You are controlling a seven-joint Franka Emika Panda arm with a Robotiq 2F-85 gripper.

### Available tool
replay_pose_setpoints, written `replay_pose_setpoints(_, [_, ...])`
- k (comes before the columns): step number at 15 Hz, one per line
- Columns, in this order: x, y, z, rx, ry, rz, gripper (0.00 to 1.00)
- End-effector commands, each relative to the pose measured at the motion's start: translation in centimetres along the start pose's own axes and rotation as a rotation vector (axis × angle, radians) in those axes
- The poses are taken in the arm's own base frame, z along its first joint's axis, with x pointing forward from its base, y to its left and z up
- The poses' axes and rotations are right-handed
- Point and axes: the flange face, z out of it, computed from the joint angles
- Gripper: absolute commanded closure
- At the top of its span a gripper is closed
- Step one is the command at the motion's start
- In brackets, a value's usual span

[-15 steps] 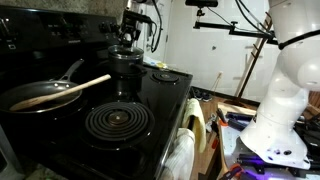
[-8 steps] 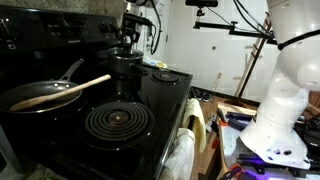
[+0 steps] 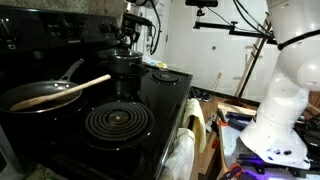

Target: Place the lid on the pot

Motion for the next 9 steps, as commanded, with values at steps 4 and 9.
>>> replay_pose_setpoints(4, [0.5, 0.0, -2.4, -0.001, 0.020, 0.002, 0.00])
replay_pose_setpoints(9, [0.5, 0.0, -6.6, -0.062, 0.053, -0.040, 0.00])
